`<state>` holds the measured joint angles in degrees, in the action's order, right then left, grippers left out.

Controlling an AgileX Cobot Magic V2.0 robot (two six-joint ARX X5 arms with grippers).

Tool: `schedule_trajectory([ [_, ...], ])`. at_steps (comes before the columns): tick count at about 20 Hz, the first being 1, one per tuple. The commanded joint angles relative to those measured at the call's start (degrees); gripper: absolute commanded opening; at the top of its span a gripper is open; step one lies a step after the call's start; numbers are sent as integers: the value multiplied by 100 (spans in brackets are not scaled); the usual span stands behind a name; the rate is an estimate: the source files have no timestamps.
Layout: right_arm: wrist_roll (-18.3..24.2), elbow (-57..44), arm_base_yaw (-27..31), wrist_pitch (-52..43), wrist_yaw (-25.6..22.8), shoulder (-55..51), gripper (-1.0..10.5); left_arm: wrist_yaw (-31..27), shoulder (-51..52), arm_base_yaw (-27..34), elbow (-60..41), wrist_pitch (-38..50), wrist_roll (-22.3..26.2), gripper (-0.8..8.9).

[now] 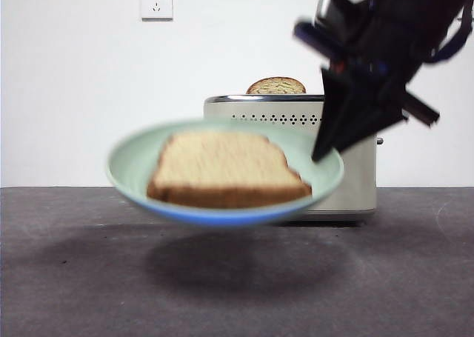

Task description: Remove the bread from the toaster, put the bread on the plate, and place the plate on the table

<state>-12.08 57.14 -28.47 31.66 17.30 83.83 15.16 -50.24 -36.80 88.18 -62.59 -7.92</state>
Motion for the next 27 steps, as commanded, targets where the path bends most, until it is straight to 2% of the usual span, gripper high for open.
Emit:
schedule_trajectory([
  [1, -129, 4, 70, -76, 37, 345, -17, -4, 63, -2, -20, -129, 177, -8],
  [7, -313, 4, 260, -317, 66, 1047, -17, -2, 68, -2, -20, -470, 330, -8],
  [19, -352, 4, 446, -450, 31, 1593, -3, -7, 68, -2, -20, -627, 354, -8],
  [20, -352, 4, 448, -452, 33, 1591, 45, -7, 68, -2, -20, -627, 354, -8],
  [23, -334, 4, 448, -452, 35, 1578, 398, -7, 68, -2, -20, -627, 365, -8],
  [24, -310, 4, 446, -452, 37, 1558, 474, -7, 68, -2, -20, -627, 365, -8],
  [25, -262, 4, 439, -455, 42, 1510, 507, -7, 68, -2, -20, -625, 365, -8],
  [27, -186, 4, 439, -435, 61, 1300, 506, -9, 68, -2, -20, -625, 367, -8],
])
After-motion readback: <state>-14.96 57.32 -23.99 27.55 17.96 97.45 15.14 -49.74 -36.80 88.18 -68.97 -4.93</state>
